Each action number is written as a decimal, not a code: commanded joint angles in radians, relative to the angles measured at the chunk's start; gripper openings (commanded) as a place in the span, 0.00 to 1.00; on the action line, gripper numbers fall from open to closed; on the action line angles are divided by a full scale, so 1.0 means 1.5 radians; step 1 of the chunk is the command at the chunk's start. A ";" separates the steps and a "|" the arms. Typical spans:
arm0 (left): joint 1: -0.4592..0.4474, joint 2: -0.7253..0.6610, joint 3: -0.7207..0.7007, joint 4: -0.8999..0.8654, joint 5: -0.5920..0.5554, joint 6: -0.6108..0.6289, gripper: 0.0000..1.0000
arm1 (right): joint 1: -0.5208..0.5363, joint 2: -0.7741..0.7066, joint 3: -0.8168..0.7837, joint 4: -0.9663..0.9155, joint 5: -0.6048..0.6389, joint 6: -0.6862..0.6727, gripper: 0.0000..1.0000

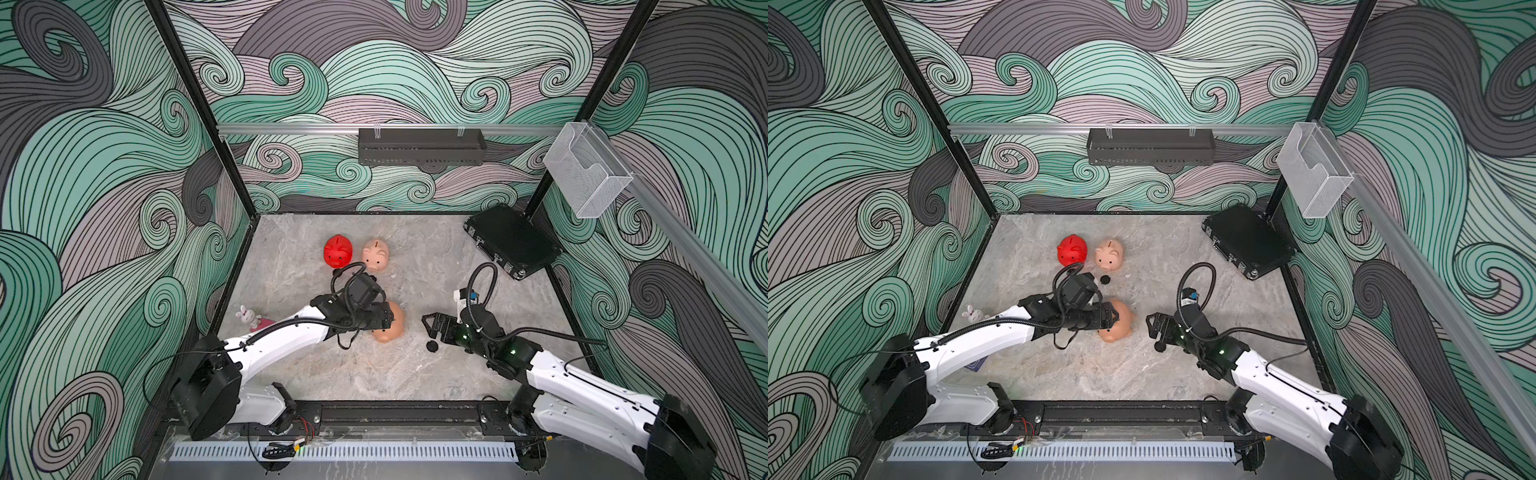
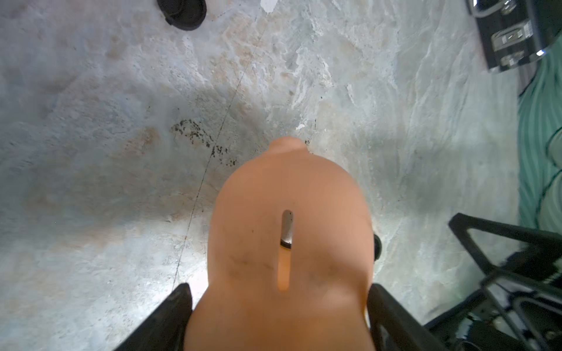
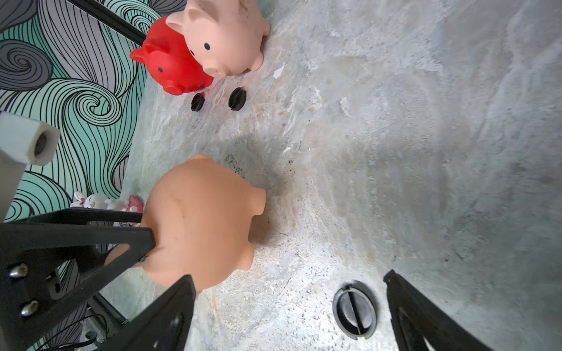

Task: Open piggy banks
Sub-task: Adjust the piggy bank at the center of the board.

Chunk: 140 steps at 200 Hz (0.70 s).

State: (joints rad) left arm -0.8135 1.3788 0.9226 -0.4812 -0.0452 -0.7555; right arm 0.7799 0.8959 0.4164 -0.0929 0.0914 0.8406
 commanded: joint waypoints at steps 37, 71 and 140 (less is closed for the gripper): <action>-0.058 0.128 0.136 -0.156 -0.164 0.023 0.72 | -0.015 -0.053 -0.014 -0.078 0.050 -0.043 0.99; -0.067 0.163 0.172 -0.159 -0.163 0.023 0.71 | -0.025 -0.063 -0.015 -0.090 0.043 -0.048 0.99; -0.073 0.145 0.174 -0.121 -0.111 0.029 0.97 | -0.051 -0.043 -0.007 -0.104 0.009 -0.040 1.00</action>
State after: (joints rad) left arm -0.9180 1.6089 1.1793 -0.6521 -0.2371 -0.7189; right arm 0.7246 0.8230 0.4026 -0.2184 0.1253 0.7887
